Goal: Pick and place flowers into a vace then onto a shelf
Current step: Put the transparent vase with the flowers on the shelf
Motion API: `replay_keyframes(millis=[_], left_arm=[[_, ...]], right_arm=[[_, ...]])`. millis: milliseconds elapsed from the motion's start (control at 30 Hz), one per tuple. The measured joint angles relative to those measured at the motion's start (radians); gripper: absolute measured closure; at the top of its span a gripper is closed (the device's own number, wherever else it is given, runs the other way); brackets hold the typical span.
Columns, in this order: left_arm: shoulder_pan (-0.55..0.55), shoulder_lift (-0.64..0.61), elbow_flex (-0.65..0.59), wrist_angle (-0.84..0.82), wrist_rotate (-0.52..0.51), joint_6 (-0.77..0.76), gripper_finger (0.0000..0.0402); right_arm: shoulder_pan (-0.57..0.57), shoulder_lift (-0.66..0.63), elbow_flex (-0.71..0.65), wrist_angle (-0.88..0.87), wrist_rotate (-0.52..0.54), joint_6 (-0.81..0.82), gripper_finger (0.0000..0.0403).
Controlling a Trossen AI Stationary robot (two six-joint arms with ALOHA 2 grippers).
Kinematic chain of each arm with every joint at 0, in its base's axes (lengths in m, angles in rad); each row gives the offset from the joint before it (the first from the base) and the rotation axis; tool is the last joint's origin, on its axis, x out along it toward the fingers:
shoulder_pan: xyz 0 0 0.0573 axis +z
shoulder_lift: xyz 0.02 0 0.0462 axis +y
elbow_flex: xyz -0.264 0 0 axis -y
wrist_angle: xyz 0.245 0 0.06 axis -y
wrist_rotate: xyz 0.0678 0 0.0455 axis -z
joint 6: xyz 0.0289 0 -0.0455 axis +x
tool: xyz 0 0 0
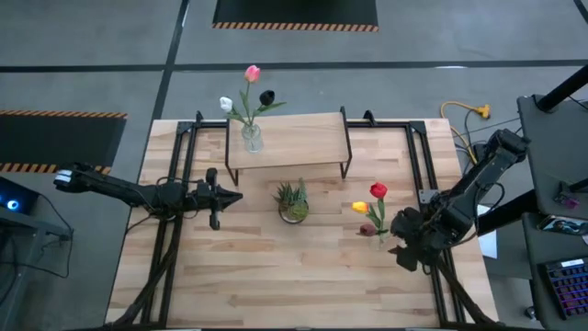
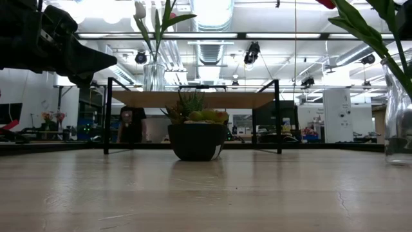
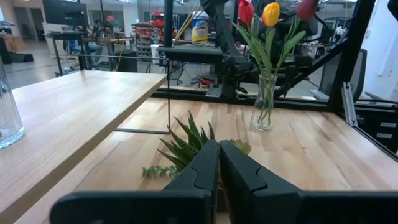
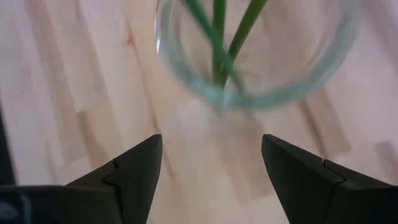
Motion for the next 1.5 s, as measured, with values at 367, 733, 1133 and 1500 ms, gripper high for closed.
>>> replay_keyframes(millis=[367, 733, 1133, 1500], left_arm=[[0.000, 0.000, 0.000, 0.000, 0.000, 0.000, 0.0402], [0.000, 0.000, 0.000, 0.000, 0.000, 0.000, 0.0402], [0.000, 0.000, 0.000, 0.000, 0.000, 0.000, 0.0402], [0.000, 0.000, 0.000, 0.000, 0.000, 0.000, 0.0402]], right_arm=[[0.097, 0.048, 0.000, 0.002, 0.274, 0.001, 0.0138], [0.102, 0.166, -0.010, 0.015, 0.367, 0.050, 0.0138], [0.101, 0.203, -0.011, 0.031, 0.482, 0.082, 0.0141], [0.101, 0.202, -0.056, 0.070, 0.488, 0.086, 0.0158]])
